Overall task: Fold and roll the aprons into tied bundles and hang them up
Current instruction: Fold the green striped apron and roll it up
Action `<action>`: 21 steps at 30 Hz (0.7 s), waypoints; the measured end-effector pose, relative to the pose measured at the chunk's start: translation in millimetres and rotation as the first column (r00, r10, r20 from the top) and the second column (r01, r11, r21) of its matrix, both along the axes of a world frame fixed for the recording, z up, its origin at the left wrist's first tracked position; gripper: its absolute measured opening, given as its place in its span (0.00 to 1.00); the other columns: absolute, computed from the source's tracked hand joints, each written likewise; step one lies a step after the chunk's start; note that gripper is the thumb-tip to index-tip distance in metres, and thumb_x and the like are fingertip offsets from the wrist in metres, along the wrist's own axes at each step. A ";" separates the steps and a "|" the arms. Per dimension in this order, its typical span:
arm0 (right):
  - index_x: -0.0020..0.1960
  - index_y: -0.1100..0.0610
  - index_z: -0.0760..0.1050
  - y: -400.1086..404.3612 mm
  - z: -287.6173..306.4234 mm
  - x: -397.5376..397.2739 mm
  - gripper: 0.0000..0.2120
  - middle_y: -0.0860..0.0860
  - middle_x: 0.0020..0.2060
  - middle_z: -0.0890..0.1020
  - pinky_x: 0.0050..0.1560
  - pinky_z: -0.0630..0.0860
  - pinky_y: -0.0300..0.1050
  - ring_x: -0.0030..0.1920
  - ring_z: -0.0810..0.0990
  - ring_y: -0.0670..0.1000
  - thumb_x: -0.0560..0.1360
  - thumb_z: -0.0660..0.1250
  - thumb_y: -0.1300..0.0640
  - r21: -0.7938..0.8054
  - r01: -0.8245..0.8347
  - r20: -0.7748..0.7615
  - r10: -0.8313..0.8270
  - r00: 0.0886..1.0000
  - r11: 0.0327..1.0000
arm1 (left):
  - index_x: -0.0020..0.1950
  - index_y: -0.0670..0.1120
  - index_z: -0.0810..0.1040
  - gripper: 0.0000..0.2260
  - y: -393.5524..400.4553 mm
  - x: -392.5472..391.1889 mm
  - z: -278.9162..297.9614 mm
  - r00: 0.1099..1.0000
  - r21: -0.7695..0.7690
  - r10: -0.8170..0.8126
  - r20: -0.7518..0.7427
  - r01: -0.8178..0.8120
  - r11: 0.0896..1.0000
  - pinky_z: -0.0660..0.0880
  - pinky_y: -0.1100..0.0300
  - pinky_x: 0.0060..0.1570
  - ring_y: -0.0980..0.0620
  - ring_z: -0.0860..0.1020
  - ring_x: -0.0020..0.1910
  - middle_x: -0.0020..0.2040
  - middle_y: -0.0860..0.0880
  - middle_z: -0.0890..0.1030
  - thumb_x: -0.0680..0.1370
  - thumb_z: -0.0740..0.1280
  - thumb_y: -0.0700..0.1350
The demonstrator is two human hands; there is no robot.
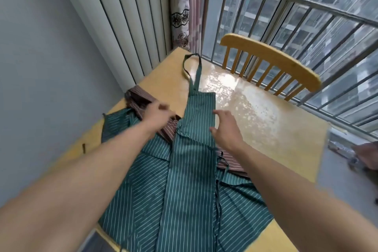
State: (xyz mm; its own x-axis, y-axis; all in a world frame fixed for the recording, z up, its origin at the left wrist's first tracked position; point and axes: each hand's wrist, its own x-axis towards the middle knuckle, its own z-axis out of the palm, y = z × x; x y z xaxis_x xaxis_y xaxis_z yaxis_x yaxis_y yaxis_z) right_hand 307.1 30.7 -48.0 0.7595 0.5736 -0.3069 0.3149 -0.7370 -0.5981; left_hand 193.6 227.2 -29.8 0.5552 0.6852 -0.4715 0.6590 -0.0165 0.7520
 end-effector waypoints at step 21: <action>0.38 0.56 0.73 -154.8 -72.4 -216.9 0.21 0.49 0.29 0.70 0.36 0.67 0.44 0.33 0.70 0.50 0.72 0.76 0.40 -0.414 0.163 -0.438 -0.353 0.826 0.895 | 0.75 0.42 0.70 0.38 -153.1 -194.7 -101.3 0.931 -0.423 -0.296 -0.213 0.185 0.887 0.76 0.50 0.65 0.46 0.80 0.62 0.70 0.46 0.78 0.71 0.76 0.60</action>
